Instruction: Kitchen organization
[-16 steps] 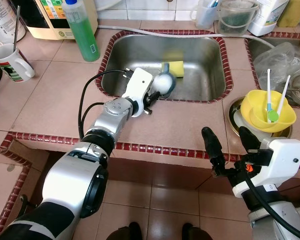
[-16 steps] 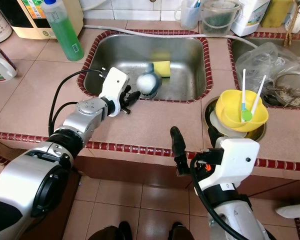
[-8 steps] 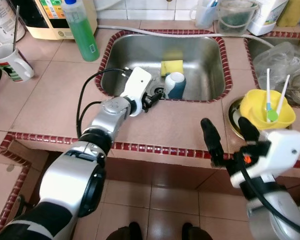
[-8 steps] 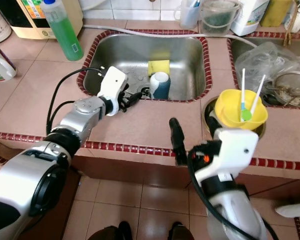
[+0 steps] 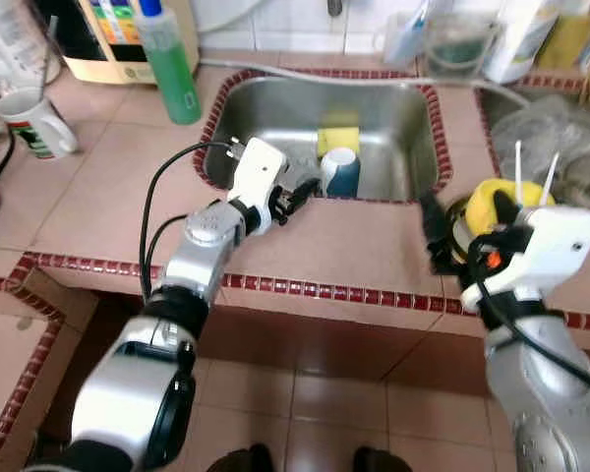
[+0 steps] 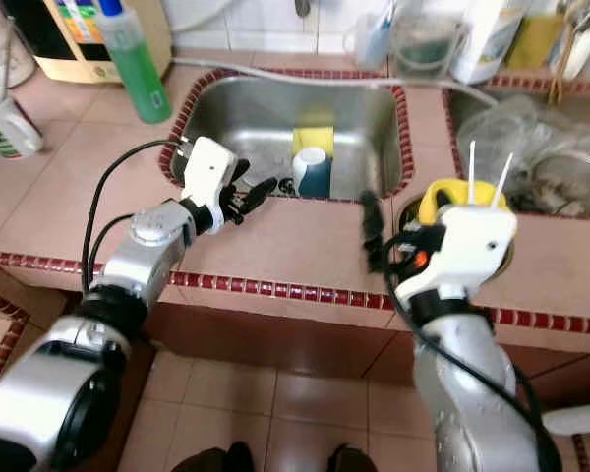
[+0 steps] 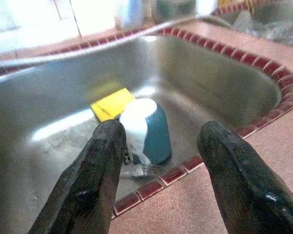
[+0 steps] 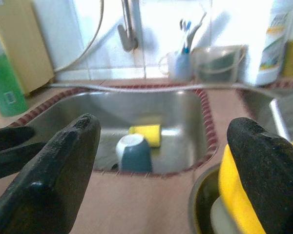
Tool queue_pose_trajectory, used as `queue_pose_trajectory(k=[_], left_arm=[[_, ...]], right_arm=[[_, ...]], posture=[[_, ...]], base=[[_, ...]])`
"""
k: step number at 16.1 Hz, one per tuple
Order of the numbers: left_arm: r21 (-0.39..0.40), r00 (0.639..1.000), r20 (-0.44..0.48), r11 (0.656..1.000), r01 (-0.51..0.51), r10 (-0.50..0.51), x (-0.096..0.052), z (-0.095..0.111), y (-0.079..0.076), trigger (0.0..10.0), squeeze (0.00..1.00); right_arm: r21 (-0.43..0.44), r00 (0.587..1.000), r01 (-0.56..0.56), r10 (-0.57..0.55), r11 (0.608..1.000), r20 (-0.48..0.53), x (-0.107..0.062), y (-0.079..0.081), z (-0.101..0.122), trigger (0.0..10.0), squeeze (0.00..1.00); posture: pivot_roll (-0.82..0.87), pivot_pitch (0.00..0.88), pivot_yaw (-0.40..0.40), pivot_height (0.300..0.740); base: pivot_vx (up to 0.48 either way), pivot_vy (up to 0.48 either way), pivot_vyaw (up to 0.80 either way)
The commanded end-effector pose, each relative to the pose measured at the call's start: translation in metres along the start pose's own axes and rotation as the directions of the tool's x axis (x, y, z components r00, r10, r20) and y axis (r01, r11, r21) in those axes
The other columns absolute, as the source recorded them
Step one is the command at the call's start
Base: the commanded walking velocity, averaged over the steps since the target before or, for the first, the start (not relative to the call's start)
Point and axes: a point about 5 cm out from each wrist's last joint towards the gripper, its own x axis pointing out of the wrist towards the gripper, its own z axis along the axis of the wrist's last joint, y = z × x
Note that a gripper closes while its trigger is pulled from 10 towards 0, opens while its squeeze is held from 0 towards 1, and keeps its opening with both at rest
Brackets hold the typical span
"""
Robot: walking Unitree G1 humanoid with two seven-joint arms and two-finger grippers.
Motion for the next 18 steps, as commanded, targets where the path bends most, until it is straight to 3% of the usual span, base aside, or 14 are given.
queue_pose_trajectory(k=[1, 3, 8, 14, 16, 17, 18], left_arm=[[0.024, 0.998, 0.058, 1.0, -0.009, 0.008, -0.005, 0.009, -0.003, 10.0, 0.0], [0.033, 0.997, 0.08, 0.999, -0.006, 0.003, -0.007, 0.012, -0.007, 10.0, 0.0], [0.032, 0.983, 0.156, 0.995, 0.095, -0.099, -0.02, 0.025, -0.044, 10.0, 0.0], [0.069, 0.96, 0.206, 0.982, 0.178, -0.189, -0.027, 0.043, -0.078, 10.0, 0.0], [0.053, 0.961, 0.198, 0.981, 0.185, -0.192, -0.029, 0.044, -0.082, 10.0, 0.0], [0.035, 0.964, 0.199, 0.984, 0.174, -0.178, -0.029, 0.044, -0.081, 10.0, 0.0], [-0.015, 0.969, 0.212, 0.991, 0.134, -0.128, -0.031, 0.042, -0.074, 10.0, 0.0]], right_arm=[[-0.032, 0.999, 0.051, -0.05, 0.998, 0.013, 0.007, -0.009, 0.0, 10.0, 0.0], [-0.047, 0.997, 0.079, -0.079, 0.996, 0.017, 0.013, -0.016, 0.0, 10.0, 0.0], [-0.154, 0.972, 0.237, -0.235, 0.959, 0.032, 0.039, -0.05, 0.005, 10.0, 0.0], [-0.174, 0.911, 0.392, -0.407, 0.904, -0.064, 0.056, -0.084, -0.008, 10.0, 0.0], [-0.136, 0.922, 0.378, -0.385, 0.916, -0.034, 0.059, -0.085, -0.007, 10.0, 0.0], [-0.133, 0.95, 0.313, -0.312, 0.94, 0.027, 0.057, -0.078, -0.002, 10.0, 0.0], [-0.123, 0.981, 0.162, -0.145, 0.979, 0.132, 0.045, -0.059, 0.005, 10.0, 0.0]], posture=[[-0.14, 0.079, 0.036, 0.74], [-0.14, 0.063, 0.026, 0.74], [-0.14, 0.034, 0.011, 0.74], [-0.13, 0.021, 0.008, 0.74], [-0.13, 0.018, 0.006, 0.74], [-0.13, 0.015, 0.005, 0.74], [-0.12, 0.013, 0.003, 0.74]], base=[[0.0, 0.0, 0.0], [0.0, 0.0, 0.0], [0.0, 0.0, 0.0], [0.0, 0.0, 0.0], [0.0, 0.0, 0.0], [0.0, 0.0, 0.0], [0.0, 0.0, 0.0]])
